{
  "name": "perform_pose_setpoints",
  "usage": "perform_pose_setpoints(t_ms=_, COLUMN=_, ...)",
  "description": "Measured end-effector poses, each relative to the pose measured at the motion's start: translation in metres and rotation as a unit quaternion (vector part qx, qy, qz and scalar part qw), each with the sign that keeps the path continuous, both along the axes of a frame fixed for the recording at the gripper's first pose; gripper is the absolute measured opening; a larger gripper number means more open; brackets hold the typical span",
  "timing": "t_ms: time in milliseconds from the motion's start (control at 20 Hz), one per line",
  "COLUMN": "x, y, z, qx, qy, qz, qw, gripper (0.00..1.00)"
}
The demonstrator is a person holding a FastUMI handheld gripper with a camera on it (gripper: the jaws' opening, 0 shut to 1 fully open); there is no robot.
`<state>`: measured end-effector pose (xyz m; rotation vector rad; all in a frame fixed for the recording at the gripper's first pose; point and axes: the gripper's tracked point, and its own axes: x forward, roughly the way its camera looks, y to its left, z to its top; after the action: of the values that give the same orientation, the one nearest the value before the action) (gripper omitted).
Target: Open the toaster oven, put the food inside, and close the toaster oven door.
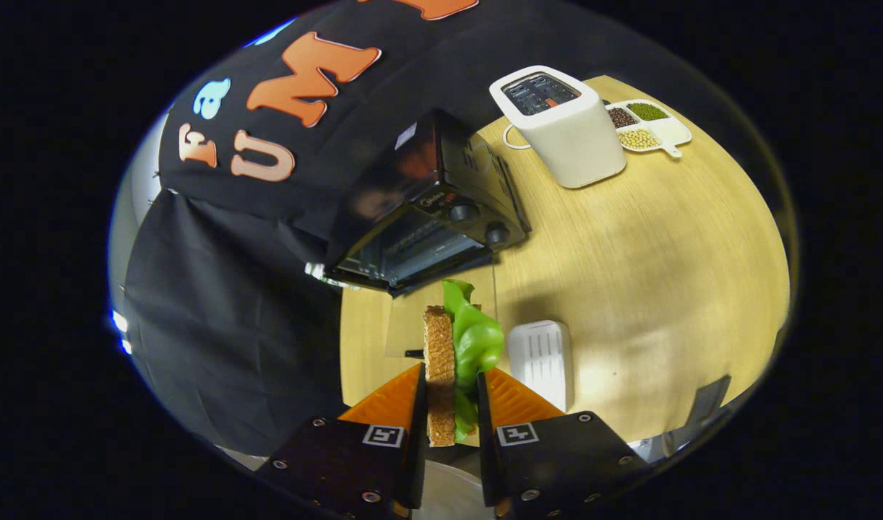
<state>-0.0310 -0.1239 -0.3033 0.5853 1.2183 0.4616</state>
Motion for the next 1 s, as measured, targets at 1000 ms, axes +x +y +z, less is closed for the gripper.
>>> perform_pose_setpoints(t_ms=1000, x=0.080, y=0.161, z=-0.064, qx=0.146, qy=-0.070, qz=-0.338, qw=0.927, gripper=0.32)
